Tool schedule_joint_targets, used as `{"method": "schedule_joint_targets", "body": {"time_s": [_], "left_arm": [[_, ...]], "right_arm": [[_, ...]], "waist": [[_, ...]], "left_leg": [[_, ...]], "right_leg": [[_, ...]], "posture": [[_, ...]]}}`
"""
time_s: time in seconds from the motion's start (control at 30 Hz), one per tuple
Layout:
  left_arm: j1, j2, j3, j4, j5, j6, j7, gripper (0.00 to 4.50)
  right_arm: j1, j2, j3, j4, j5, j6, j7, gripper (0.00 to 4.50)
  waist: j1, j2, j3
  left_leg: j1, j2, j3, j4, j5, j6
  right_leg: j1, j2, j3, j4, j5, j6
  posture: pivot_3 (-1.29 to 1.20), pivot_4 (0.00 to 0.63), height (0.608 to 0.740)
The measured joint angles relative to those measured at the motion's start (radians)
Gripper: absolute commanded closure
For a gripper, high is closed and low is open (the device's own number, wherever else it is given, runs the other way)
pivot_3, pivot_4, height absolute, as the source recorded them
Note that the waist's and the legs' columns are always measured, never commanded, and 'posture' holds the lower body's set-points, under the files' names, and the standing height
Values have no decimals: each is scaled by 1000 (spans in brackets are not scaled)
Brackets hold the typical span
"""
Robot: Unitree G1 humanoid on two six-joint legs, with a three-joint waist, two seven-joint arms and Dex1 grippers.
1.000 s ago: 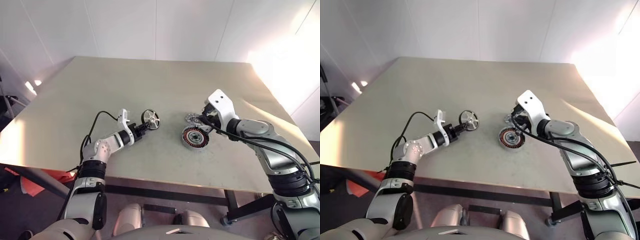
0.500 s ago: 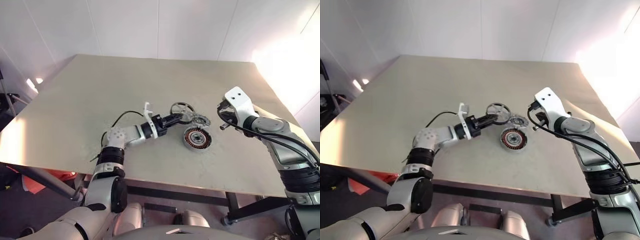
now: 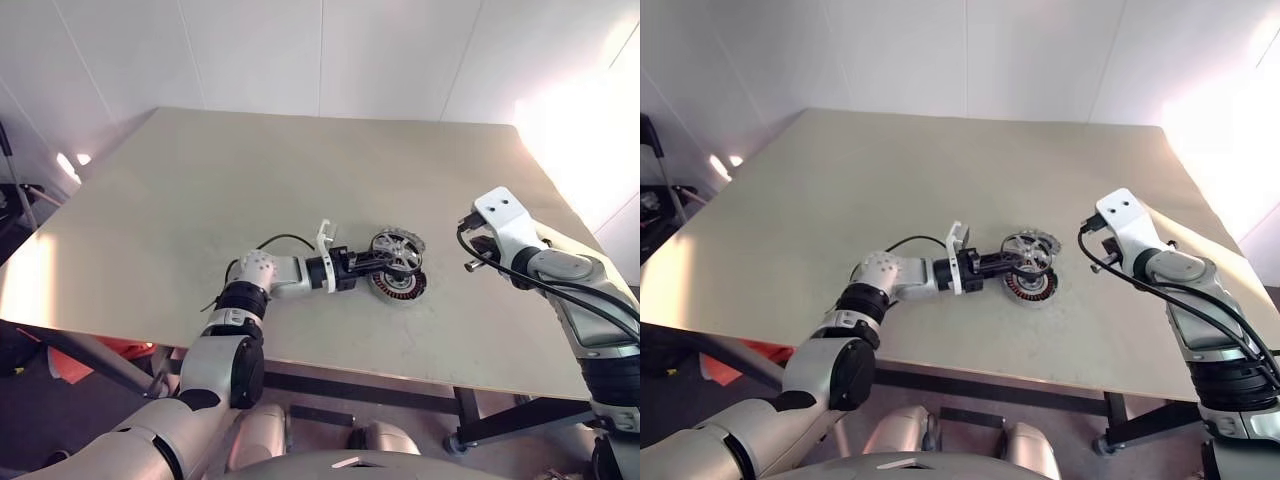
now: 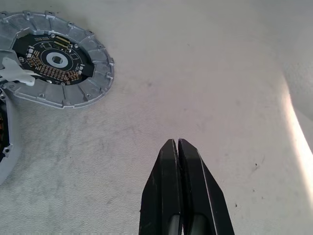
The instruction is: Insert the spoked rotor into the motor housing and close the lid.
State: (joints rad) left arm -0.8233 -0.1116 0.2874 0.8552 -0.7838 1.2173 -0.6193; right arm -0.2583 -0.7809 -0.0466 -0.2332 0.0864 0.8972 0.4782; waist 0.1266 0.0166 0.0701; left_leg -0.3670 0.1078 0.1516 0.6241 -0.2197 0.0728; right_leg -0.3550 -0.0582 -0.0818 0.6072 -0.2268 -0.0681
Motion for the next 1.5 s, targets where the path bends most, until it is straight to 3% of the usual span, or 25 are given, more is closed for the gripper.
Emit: {"method": "schedule_joint_targets", "body": {"time_s": [0.37,0.93,1.1,1.33,1.5], "left_arm": [[-22,-11,-57,87,100,-54,-53,4087],[-59,-16,-53,162,143,-127,-97,4087],[-71,-18,-60,174,163,-146,-116,2430],[-80,-6,-56,172,178,-157,-117,2430],[-77,51,-53,121,185,-148,-113,2430]], "right_arm": [[3,2,-17,-20,0,16,-10,4500],[0,10,-17,-20,0,18,-14,4500],[0,16,-17,-20,0,17,-14,4500],[-1,34,-15,-25,0,12,-14,4500],[-17,52,-6,-25,1,-1,-11,4500]], "waist": [[0,1,0],[0,2,0],[1,2,-1],[-2,2,0],[-4,3,0]], "left_leg": [[0,0,0,0,-1,-2],[1,0,0,0,-1,-1],[4,0,0,0,-1,-2],[17,0,0,-2,-1,-3],[19,0,0,-10,2,-8]], "right_leg": [[0,0,0,0,0,0],[1,0,0,0,0,0],[3,0,0,0,0,0],[16,0,0,-1,-4,7],[14,0,0,-2,-4,7]], "posture": [[0,0,740],[0,0,740],[0,0,740],[0,0,740],[0,0,740]]}}
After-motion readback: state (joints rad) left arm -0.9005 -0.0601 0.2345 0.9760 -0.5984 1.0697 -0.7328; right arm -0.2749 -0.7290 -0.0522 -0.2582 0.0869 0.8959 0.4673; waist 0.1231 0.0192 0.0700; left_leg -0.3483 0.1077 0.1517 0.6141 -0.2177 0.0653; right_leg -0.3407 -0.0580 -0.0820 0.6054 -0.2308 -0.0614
